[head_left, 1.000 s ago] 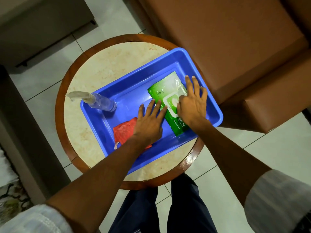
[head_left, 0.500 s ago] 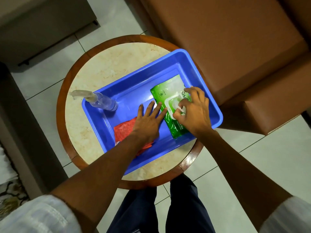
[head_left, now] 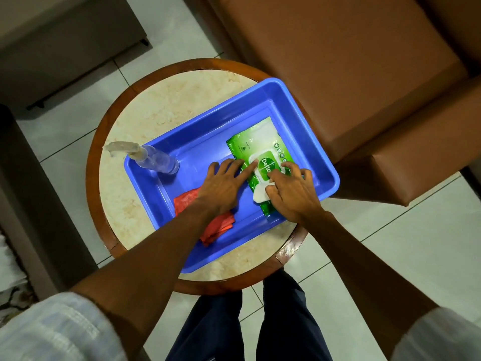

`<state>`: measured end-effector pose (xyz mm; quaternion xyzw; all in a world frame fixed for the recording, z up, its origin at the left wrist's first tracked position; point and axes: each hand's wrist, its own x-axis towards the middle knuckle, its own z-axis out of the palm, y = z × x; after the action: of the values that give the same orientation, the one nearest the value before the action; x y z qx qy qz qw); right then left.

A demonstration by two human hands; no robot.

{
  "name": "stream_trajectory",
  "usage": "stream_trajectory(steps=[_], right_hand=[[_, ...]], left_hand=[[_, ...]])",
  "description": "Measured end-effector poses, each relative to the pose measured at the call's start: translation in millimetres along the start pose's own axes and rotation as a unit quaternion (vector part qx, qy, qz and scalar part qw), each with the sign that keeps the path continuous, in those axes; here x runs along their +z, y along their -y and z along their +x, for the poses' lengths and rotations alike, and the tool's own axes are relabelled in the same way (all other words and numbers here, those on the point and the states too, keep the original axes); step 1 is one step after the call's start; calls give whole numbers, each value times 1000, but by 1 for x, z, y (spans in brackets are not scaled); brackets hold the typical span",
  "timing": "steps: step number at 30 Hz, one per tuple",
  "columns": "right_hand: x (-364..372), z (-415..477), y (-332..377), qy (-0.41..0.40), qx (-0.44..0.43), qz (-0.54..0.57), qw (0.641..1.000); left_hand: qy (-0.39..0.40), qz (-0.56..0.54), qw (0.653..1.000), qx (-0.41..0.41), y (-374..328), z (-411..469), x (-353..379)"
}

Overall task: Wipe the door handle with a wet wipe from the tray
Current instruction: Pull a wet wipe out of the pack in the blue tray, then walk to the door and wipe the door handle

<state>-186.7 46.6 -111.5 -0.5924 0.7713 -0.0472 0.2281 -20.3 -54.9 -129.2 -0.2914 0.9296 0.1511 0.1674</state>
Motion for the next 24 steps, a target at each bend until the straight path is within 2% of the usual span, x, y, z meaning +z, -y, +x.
stream_trajectory(steps=[4, 7, 9, 11, 12, 13, 14, 15, 16, 17, 18, 21, 24], right_hand=[[1, -1, 4, -2, 8, -11, 1000], [-3, 3, 6, 29, 24, -8, 999], [-14, 4, 10, 47, 58, 34, 997], [-30, 0, 14, 22, 113, 115, 987], [-40, -6, 17, -5, 148, 183, 972], [-55, -14, 20, -34, 187, 269, 944], [-69, -25, 23, -53, 218, 363, 904], [-82, -37, 25, -75, 234, 451, 858], [-101, -51, 26, -100, 235, 517, 817], [-115, -64, 28, -113, 234, 556, 790], [-133, -79, 28, -126, 233, 582, 769], [-172, -114, 24, -156, 237, 628, 725], [-212, -149, 7, -168, 241, 640, 710]], left_hand=[[33, 58, 998, -6, -1, 6, -4], [60, 75, 995, -17, -5, 8, -9], [73, 42, 996, -38, -9, 5, -22], [47, -84, 991, -89, -15, 0, -35], [21, -213, 968, -133, -20, -5, -45], [-2, -371, 912, -176, -27, -11, -60], [-4, -529, 823, -207, -36, -18, -76], [10, -641, 734, -224, -46, -24, -90], [29, -700, 680, -216, -58, -28, -109], [40, -726, 656, -204, -68, -33, -120], [35, -736, 650, -185, -81, -37, -136], [-18, -715, 688, -118, -119, -42, -172], [-29, -705, 705, -66, -165, -42, -212]])
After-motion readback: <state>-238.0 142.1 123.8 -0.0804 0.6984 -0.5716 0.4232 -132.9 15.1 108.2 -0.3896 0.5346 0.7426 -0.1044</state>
